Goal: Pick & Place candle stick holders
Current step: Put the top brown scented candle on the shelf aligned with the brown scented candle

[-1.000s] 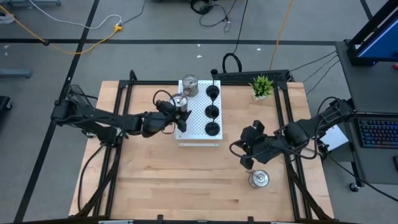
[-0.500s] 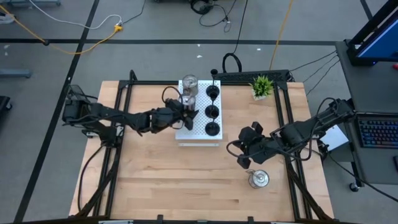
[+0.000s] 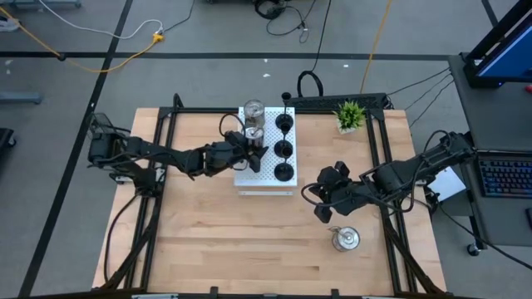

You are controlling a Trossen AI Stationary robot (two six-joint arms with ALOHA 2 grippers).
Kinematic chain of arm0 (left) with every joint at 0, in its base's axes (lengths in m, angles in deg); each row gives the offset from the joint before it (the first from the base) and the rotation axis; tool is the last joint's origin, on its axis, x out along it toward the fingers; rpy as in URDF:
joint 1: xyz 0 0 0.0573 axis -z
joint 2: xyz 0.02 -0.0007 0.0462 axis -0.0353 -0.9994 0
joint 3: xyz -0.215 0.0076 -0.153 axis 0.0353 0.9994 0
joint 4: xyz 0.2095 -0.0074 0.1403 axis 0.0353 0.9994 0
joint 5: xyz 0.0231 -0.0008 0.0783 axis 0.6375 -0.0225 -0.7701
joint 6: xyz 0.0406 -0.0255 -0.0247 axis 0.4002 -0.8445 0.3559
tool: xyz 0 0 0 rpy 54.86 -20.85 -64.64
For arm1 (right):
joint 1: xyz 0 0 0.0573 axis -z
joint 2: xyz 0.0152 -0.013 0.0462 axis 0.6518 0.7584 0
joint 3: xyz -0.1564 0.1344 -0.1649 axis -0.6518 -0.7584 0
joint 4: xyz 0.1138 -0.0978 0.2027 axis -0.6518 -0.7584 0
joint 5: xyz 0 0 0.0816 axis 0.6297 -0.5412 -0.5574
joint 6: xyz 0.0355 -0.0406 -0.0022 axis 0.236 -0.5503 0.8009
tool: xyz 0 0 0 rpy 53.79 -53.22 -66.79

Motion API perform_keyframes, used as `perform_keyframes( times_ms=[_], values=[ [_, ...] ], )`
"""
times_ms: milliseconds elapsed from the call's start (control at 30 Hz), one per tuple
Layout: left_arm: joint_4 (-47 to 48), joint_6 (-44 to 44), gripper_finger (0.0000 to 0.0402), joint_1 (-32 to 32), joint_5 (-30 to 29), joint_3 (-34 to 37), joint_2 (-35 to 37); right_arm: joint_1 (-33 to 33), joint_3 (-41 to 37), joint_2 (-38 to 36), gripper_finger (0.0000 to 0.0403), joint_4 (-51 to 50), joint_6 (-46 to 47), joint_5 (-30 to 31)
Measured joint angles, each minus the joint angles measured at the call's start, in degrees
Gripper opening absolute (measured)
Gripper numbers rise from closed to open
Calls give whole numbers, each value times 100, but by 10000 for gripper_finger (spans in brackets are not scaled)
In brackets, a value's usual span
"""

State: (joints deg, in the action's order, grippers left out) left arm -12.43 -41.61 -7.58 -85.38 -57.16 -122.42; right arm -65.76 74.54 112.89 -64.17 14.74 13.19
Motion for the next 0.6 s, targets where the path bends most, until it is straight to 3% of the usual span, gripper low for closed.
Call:
perform_keyframes(
  times_ms=[467, 600],
  values=[
    [65, 13, 363, -188, 83, -63, -203, 4, 0, 0, 1, 167, 6, 0],
    [20, 125, 351, -192, 89, -65, -190, 3, 0, 0, 1, 248, -20, 0]
  ],
)
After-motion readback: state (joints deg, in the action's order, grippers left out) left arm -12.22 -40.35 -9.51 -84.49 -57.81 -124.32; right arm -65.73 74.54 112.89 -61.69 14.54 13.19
